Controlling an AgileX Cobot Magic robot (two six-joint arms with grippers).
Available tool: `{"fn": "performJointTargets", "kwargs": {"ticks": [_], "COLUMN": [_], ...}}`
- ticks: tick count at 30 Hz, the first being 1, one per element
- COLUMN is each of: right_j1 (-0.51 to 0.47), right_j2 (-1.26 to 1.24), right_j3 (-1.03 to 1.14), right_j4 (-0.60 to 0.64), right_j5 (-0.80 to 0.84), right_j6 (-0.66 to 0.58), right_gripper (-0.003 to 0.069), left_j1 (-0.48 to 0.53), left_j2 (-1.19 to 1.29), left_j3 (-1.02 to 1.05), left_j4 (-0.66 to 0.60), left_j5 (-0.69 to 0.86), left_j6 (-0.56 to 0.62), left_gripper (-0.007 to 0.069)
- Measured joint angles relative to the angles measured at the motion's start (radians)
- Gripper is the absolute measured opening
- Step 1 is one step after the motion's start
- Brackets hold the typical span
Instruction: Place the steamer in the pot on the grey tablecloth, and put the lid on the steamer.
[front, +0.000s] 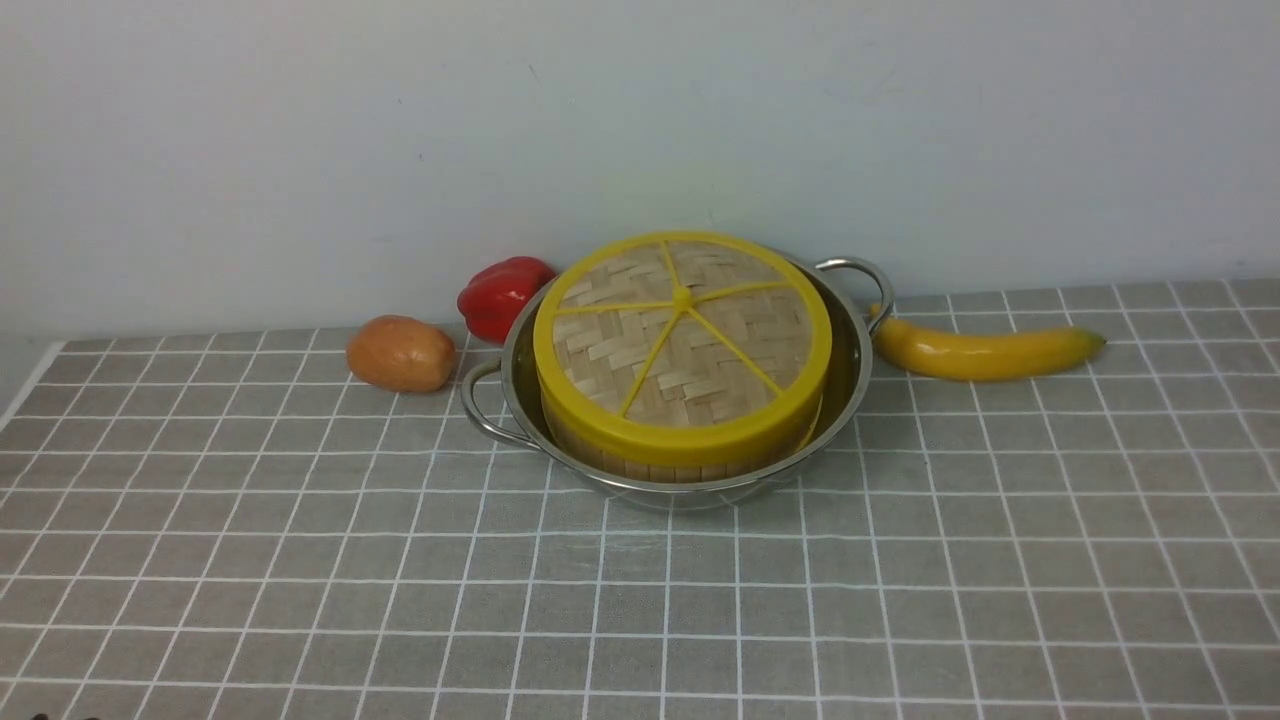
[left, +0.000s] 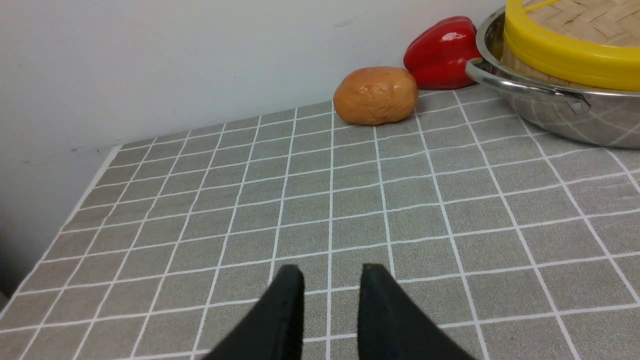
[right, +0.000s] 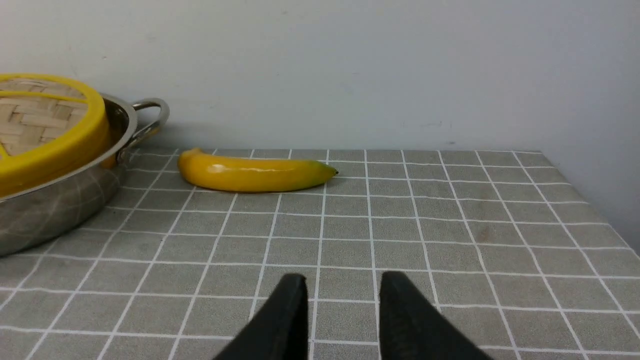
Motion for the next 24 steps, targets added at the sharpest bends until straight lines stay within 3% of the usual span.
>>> {"fn": "performJointTargets", "kwargs": {"ticks": [24], "right_j1": [0.0], "right_j2": [0.0], "right_j3": [0.0], "right_j4": [0.019], "right_j5": [0.0], "right_j6": [0.0], "right_gripper": [0.024], "left_j1": [0.0], "left_j2": [0.0], "left_j3": [0.0], "left_j4": [0.0], "left_j5": [0.0], "left_j6": [0.0], "left_gripper": [0.0202]}}
